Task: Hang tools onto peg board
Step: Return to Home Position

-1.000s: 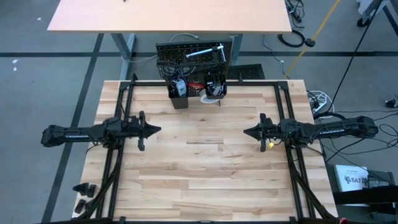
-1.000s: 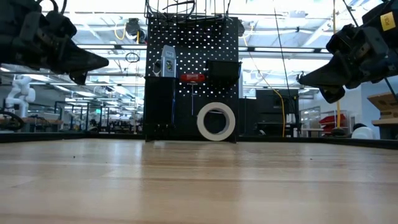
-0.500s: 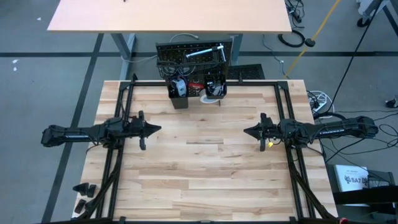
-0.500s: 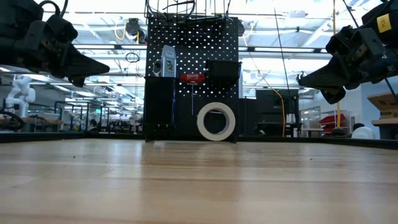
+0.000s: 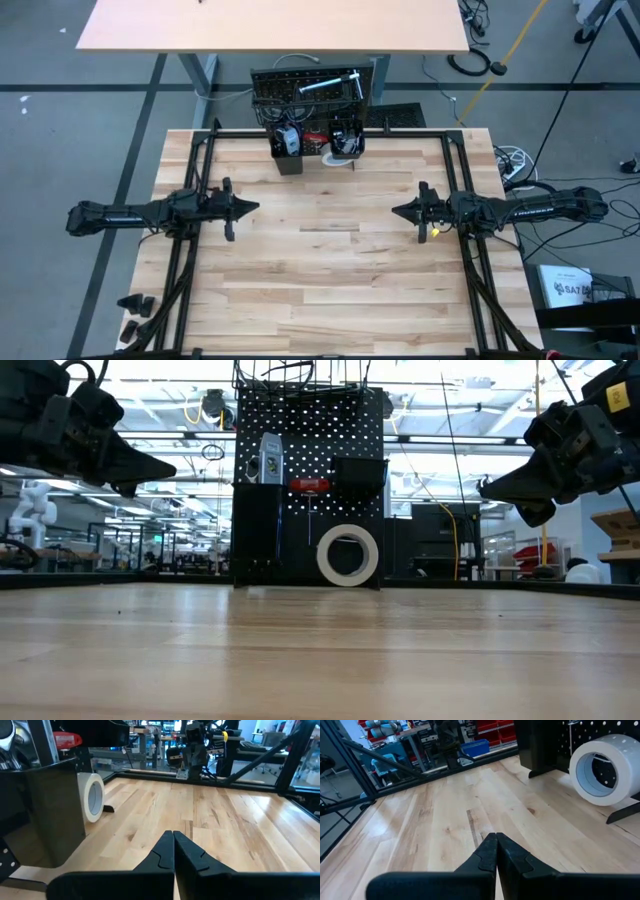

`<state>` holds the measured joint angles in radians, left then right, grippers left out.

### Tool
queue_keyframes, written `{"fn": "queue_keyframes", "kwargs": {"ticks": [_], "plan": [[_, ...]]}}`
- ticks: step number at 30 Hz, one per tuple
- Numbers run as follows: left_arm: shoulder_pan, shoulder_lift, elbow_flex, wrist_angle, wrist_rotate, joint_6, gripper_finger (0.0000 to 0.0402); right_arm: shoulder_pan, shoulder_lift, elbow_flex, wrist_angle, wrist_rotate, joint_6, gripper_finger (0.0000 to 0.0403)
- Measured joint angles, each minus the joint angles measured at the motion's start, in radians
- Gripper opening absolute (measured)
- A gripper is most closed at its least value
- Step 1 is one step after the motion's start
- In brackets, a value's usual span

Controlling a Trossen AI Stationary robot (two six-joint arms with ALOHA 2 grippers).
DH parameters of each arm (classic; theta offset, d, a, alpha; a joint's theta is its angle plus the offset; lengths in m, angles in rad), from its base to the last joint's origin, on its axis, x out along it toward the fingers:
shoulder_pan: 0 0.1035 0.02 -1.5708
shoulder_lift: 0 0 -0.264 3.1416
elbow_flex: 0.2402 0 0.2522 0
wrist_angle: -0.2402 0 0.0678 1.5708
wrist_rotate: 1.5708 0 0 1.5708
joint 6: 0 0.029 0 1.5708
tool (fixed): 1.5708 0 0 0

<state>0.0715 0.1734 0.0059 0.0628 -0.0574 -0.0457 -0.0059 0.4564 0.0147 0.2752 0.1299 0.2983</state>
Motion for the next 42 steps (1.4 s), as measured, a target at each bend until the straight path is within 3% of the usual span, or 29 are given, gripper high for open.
{"fn": "queue_keyframes", "kwargs": {"ticks": [17, 24, 31, 35, 42], "plan": [[0.000, 0.000, -0.001, 0.000, 0.000, 0.001, 0.0000, 0.001, -0.012, 0.001, -0.037, -0.029, -0.048, 0.0000], [0.000, 0.000, -0.001, 0.000, 0.000, 0.001, 0.0000, 0.001, -0.099, 0.001, -0.058, -0.059, -0.044, 0.0000], [0.000, 0.000, -0.001, 0.000, 0.000, 0.001, 0.0000, 0.001, -0.197, 0.001, -0.238, -0.058, -0.060, 0.0000], [0.000, 0.000, -0.002, 0.000, 0.000, 0.001, 0.0000, 0.001, -0.230, 0.001, -0.258, -0.141, -0.076, 0.0000], [0.000, 0.000, -0.002, 0.000, 0.000, 0.001, 0.0000, 0.001, -0.227, 0.001, -0.258, -0.151, -0.075, 0.0000]]}}
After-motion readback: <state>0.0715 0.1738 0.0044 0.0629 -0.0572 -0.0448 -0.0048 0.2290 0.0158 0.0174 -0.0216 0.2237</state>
